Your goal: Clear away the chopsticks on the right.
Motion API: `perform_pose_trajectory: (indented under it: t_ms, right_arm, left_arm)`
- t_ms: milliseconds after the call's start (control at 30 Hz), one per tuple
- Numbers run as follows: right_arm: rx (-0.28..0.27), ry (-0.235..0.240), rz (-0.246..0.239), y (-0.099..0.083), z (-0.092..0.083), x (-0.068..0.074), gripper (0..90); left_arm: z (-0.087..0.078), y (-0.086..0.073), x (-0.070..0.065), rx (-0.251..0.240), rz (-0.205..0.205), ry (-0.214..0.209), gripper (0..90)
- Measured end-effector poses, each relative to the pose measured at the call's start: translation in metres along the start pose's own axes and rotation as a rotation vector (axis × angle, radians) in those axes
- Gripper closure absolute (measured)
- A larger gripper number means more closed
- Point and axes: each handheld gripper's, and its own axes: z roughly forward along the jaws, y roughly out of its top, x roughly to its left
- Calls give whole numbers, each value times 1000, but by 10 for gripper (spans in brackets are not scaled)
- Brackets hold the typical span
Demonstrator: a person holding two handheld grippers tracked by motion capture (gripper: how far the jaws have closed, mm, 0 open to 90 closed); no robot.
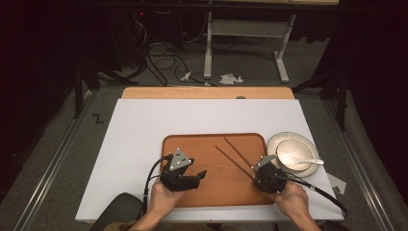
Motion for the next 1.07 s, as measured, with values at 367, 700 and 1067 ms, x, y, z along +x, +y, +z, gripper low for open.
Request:
perform_pose_trajectory:
  t_ms: [367, 700, 1067]
  right_arm:
    - [-125, 19, -34, -7, -18, 3, 645]
    - [-432, 76, 161, -43, -53, -38, 549]
    - [-434, 70, 152, -53, -46, -46, 530]
  left_arm:
    - [-3, -2, 0, -2, -5, 11, 386]
    - [-6, -4, 0, -9, -8, 22, 386]
    - [-8, -4, 1, -12, -15, 28, 385]
